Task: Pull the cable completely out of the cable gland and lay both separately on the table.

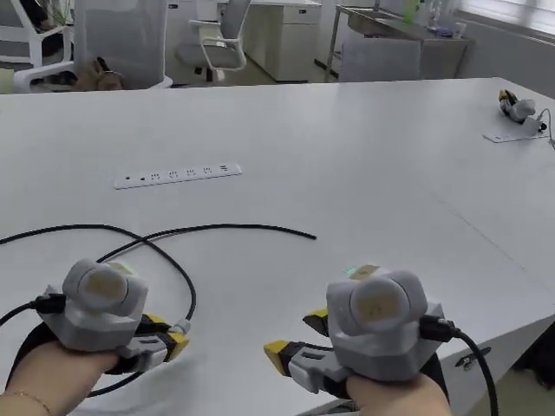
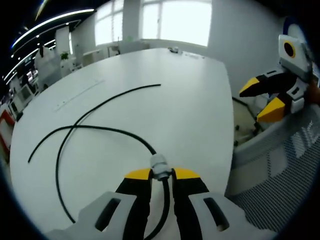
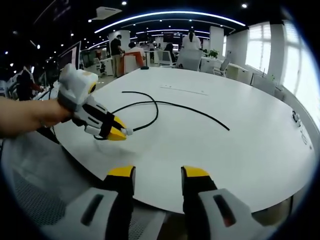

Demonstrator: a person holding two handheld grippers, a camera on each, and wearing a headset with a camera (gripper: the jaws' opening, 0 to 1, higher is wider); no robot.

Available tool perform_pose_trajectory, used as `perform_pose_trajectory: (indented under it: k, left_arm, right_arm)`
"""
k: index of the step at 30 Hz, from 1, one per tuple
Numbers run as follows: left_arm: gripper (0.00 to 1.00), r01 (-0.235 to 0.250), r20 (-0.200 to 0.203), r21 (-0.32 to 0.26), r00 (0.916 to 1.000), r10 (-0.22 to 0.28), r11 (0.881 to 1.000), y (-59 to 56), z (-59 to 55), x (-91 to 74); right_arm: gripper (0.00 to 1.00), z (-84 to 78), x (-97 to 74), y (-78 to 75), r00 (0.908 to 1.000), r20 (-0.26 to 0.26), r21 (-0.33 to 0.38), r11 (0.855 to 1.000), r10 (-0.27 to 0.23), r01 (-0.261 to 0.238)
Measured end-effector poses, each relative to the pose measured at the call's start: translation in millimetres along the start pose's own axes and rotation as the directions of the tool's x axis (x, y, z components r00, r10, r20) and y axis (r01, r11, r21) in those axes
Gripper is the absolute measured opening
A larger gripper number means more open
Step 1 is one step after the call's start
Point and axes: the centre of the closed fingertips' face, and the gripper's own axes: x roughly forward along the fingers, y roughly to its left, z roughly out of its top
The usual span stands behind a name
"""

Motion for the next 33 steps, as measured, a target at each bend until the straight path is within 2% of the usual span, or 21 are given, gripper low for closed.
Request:
perform_pose_trajectory:
  k: [2,5,8,10,13,15,18,20,21,23,25,26,27,28,29,30,31,32,33]
  left_arm:
    - [0.17,0.004,0.005,-0.001,1.0,-0.004,1.0,-2.3,3.8,-11.1]
    - [0.17,0.003,0.013,0.035,0.9999,-0.003,0.999,-7.0,8.4,-27.0]
    - [0.17,0.011,0.003,0.087,0.9999,-0.012,0.996,-13.8,8.1,-41.9]
    - [0.17,0.025,-0.012,0.131,0.9996,-0.024,0.991,-20.7,5.1,-52.4]
    - [0.17,0.054,0.0,0.143,0.9985,-0.055,0.988,-32.3,3.1,-66.6]
    - [0.17,0.081,0.0,0.172,0.9966,-0.083,0.982,-42.4,-0.7,-75.2]
    - [0.17,0.105,-0.012,0.186,0.9945,-0.104,0.977,-51.0,-11.4,-81.2]
    - [0.17,0.121,-0.025,0.205,0.9926,-0.119,0.971,-57.6,-19.5,-85.1]
    - [0.17,0.128,-0.026,0.211,0.9918,-0.125,0.969,-60.2,-21.9,-86.7]
    - [0.17,0.138,-0.026,0.217,0.9904,-0.136,0.966,-66.4,-25.1,-91.8]
    - [0.17,0.149,-0.02,0.242,0.9887,-0.148,0.959,-72.6,-26.1,-97.1]
    - [0.17,0.153,-0.02,0.241,0.9881,-0.152,0.959,-75.0,-26.8,-99.9]
    - [0.17,0.156,-0.02,0.242,0.9875,-0.156,0.958,-76.7,-27.3,-101.5]
    - [0.17,0.159,-0.021,0.245,0.9872,-0.158,0.957,-78.0,-27.9,-103.0]
    - [0.17,0.16,-0.027,0.252,0.9871,-0.158,0.954,-79.8,-29.0,-105.2]
    - [0.17,0.161,-0.035,0.259,0.987,-0.157,0.952,-81.0,-30.4,-106.7]
    - [0.17,0.161,-0.048,0.282,0.987,-0.154,0.946,-82.6,-32.2,-108.6]
    - [0.17,0.159,-0.056,0.298,0.9872,-0.149,0.941,-84.1,-33.0,-109.9]
    - [0.17,0.155,-0.07,0.321,0.9878,-0.139,0.934,-85.7,-34.8,-111.1]
  right_arm:
    - [0.38,-0.5,0.0,1.2,1.0,-0.002,0.001,1.0,0.006,-0.006]
    - [0.38,-0.9,-0.1,4.2,0.9998,-0.004,-0.003,1.0,0.02,-0.02]
    - [0.4,-2.5,0.8,12.2,0.9978,-0.013,-0.002,0.998,0.065,-0.065]
    - [0.41,-6.2,2.3,15.2,0.9959,-0.036,-0.007,0.997,0.082,-0.083]
    - [0.4,-6.8,1.4,17.0,0.9953,-0.041,-0.015,0.996,0.088,-0.089]
    - [0.4,-7.8,1.9,18.9,0.9941,-0.048,-0.01,0.995,0.097,-0.098]
    - [0.4,-10.9,2.3,22.1,0.9911,-0.071,-0.027,0.993,0.112,-0.114]
    - [0.4,-14.8,1.6,29.7,0.9829,-0.097,-0.022,0.987,0.156,-0.159]
    - [0.41,-17.8,1.3,36.6,0.9729,-0.118,-0.019,0.979,0.198,-0.202]
    - [0.41,-15.3,1.5,44.2,0.9638,-0.105,-0.015,0.969,0.245,-0.248]
    - [0.37,-11.2,-1.7,58.4,0.9348,-0.096,-0.033,0.937,0.342,-0.346]
    - [0.34,-7.0,-4.9,68.4,0.9078,-0.086,-0.051,0.908,0.41,-0.415]
    - [0.29,-2.9,-7.6,75.8,0.8847,-0.074,-0.059,0.884,0.46,-0.465]
    - [0.27,0.6,-11.5,84.4,0.8538,-0.069,-0.066,0.852,0.516,-0.52]
    - [0.26,2.5,-18.3,95.2,0.8073,-0.096,-0.068,0.805,0.582,-0.589]
    - [0.27,3.0,-21.8,100.5,0.7814,-0.124,-0.092,0.777,0.612,-0.623]
    - [0.28,5.7,-25.0,106.0,0.7585,-0.168,-0.165,0.741,0.63,-0.651]
    - [0.28,9.0,-25.2,108.3,0.7546,-0.187,-0.21,0.725,0.629,-0.656]
    - [0.28,12.3,-25.8,113.7,0.7401,-0.232,-0.265,0.691,0.631,-0.672]
